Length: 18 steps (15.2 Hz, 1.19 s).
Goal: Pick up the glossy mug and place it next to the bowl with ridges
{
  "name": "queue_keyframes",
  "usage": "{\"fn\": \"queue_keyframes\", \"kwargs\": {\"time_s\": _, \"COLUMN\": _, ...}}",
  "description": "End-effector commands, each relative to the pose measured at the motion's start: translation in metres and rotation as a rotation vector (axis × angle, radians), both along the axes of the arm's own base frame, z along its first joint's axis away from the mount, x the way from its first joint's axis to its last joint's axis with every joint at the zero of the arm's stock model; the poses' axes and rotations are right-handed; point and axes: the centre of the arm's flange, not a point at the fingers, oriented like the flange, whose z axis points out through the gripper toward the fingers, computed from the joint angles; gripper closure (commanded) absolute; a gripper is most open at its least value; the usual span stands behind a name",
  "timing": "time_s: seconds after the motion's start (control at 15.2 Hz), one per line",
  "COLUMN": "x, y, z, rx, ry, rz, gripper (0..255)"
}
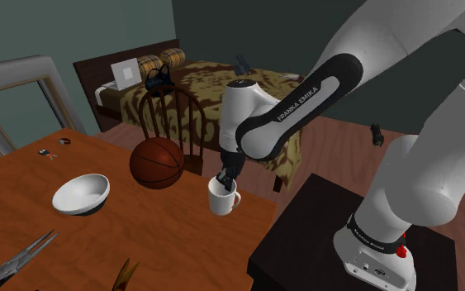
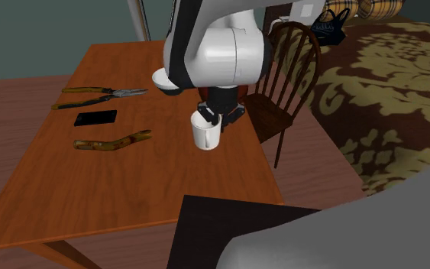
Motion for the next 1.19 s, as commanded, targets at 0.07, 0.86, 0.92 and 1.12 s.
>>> {"fn": "queue_keyframes", "kwargs": {"time_s": 0.07, "x": 0.029, "y": 0.016, "z": 0.002, "rx": 0.000, "ry": 0.000, "rz": 0.000, "gripper": 255}}
{"fn": "queue_keyframes", "kwargs": {"time_s": 0.86, "x": 0.168, "y": 0.093, "z": 0.003, "rx": 0.000, "ry": 0.000, "rz": 0.000, "gripper": 255}}
{"fn": "queue_keyframes", "kwargs": {"time_s": 0.92, "x": 0.179, "y": 0.099, "z": 0.003, "rx": 0.000, "ry": 0.000, "rz": 0.000, "gripper": 255}}
{"fn": "queue_keyframes", "kwargs": {"time_s": 1.12, "x": 0.214, "y": 0.118, "z": 0.003, "rx": 0.000, "ry": 0.000, "rz": 0.000, "gripper": 255}}
